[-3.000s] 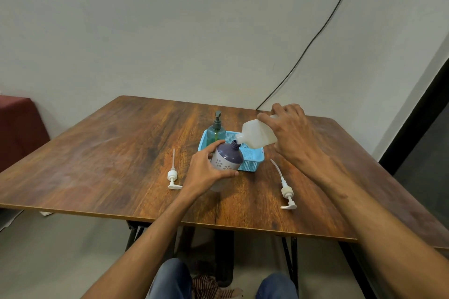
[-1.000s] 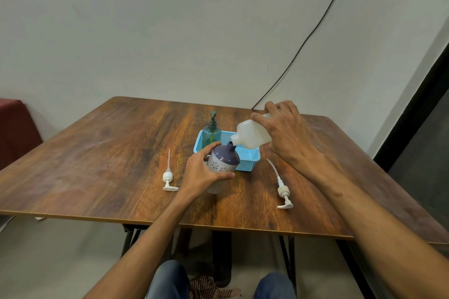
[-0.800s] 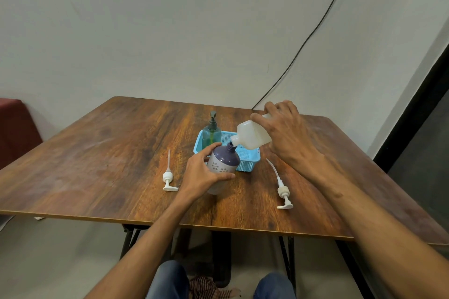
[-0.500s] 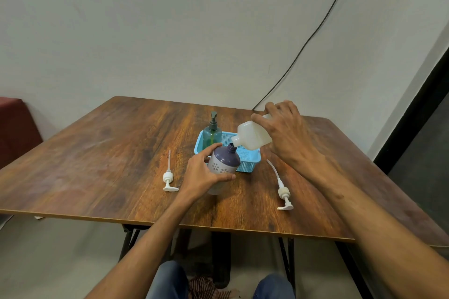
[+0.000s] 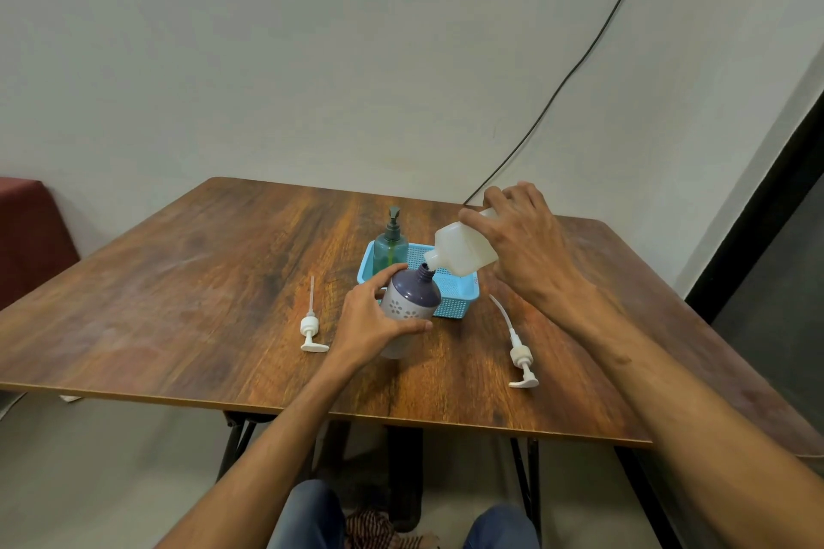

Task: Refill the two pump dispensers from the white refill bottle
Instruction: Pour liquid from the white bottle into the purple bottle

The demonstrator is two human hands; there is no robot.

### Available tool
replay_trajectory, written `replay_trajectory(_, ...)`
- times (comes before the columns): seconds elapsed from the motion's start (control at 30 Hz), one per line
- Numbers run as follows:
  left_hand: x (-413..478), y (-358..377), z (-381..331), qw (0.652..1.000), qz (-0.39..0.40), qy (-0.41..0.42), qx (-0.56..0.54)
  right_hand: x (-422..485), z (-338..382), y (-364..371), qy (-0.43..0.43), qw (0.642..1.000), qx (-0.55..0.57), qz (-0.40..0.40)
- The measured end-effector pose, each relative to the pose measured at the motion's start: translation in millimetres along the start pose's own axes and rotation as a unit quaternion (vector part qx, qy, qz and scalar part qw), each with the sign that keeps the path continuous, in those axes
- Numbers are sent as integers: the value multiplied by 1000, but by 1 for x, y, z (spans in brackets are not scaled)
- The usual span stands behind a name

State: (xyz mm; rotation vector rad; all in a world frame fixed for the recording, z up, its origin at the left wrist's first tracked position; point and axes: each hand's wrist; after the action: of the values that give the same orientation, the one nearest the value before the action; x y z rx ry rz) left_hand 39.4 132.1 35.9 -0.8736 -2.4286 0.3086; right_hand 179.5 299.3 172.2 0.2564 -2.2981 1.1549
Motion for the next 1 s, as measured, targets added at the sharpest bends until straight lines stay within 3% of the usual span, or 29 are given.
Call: replay_trajectory(1.0, -1, 2, -8, 1000, 1, -15, -5, 5, -3, -4, -21, 1000, 7, 2)
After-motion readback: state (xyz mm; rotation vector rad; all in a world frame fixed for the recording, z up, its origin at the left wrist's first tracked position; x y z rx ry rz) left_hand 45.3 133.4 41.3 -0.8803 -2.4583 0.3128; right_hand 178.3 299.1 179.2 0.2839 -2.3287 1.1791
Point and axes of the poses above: each hand's wrist, its own x-axis towards the middle knuckle, its own y-axis out of the palm, z = x × y, and after that the axes turned 1 degree about -x, right-handed
